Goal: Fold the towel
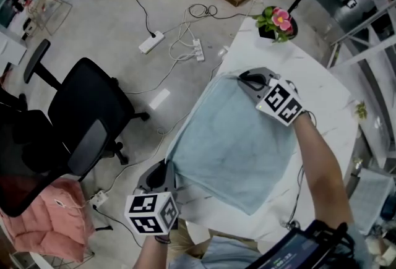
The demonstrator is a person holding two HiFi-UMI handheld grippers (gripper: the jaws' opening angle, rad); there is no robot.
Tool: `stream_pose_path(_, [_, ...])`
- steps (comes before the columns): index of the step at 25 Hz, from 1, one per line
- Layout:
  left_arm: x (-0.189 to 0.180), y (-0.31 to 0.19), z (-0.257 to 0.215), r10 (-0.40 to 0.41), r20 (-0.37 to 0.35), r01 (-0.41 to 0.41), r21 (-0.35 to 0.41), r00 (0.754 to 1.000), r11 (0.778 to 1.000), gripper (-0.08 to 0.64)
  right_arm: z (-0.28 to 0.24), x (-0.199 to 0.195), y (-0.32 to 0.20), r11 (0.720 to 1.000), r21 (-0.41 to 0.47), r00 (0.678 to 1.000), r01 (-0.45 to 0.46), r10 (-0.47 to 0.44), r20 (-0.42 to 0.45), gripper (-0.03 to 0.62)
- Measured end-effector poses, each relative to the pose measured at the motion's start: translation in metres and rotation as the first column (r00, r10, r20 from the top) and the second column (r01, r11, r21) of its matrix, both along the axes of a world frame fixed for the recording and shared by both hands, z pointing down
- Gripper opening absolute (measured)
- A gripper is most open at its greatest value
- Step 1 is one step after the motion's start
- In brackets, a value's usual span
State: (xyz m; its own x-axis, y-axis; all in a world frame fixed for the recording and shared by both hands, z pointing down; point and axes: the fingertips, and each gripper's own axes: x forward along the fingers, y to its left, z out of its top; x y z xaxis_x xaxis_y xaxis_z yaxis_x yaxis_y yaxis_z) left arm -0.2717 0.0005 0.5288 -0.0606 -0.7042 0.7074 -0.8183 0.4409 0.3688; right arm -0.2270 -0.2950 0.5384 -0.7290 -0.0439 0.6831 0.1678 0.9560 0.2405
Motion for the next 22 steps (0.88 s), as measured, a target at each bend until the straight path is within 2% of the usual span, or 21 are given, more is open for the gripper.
stream_pose_path(6, [-0.004,-0.003,-0.018,-0.011,0.042,0.010,0.024,0.999,1.000,0.021,-0.031,-0.015,0.000,1.000,0.009,0.994,-0.008,0.007,0.105,0.023])
stream_pose_path(10, [-0.008,0.001,-0.003,-0.026,0.050,0.028,-0.026,0.998,0.999,0.021,-0.007,-0.018,-0.002,0.999,0.041,0.999,-0.012,0.010,0.048,0.025])
stream_pose_path(14, [-0.012,-0.007,0.006,-0.028,0.067,0.030,-0.037,0.997,0.999,0.021,-0.001,-0.021,-0.005,0.999,0.043,0.999,-0.024,0.022,0.039,0.025])
stream_pose_path(15, [-0.013,-0.009,0.006,-0.019,0.071,0.022,-0.034,0.997,0.999,0.021,-0.002,-0.022,-0.004,1.000,0.014,0.999,-0.021,0.021,0.042,0.036])
stream_pose_path(16, [-0.012,-0.009,0.004,-0.009,0.071,0.011,-0.027,0.997,1.000,0.025,-0.008,-0.023,-0.001,0.999,-0.044,0.998,-0.017,0.020,0.056,0.091])
stream_pose_path(17, [-0.011,-0.010,0.000,0.001,0.065,0.000,-0.015,0.998,1.000,0.047,-0.019,-0.023,0.003,0.992,-0.127,0.996,-0.011,0.023,0.088,0.205])
stream_pose_path(18, [-0.010,-0.009,-0.006,0.010,0.058,-0.010,-0.002,0.998,1.000,0.114,-0.036,-0.024,0.007,0.976,-0.219,0.990,-0.002,0.033,0.138,0.258])
stream_pose_path(20, [-0.013,-0.004,-0.017,0.019,0.068,-0.020,0.010,0.997,1.000,0.205,-0.078,-0.024,0.010,0.939,-0.343,0.964,0.026,0.067,0.256,0.284])
stream_pose_path(22, [-0.021,0.005,-0.029,0.011,0.132,-0.011,0.002,0.991,1.000,0.238,-0.113,-0.018,0.005,0.931,-0.364,0.934,0.034,0.100,0.343,0.284])
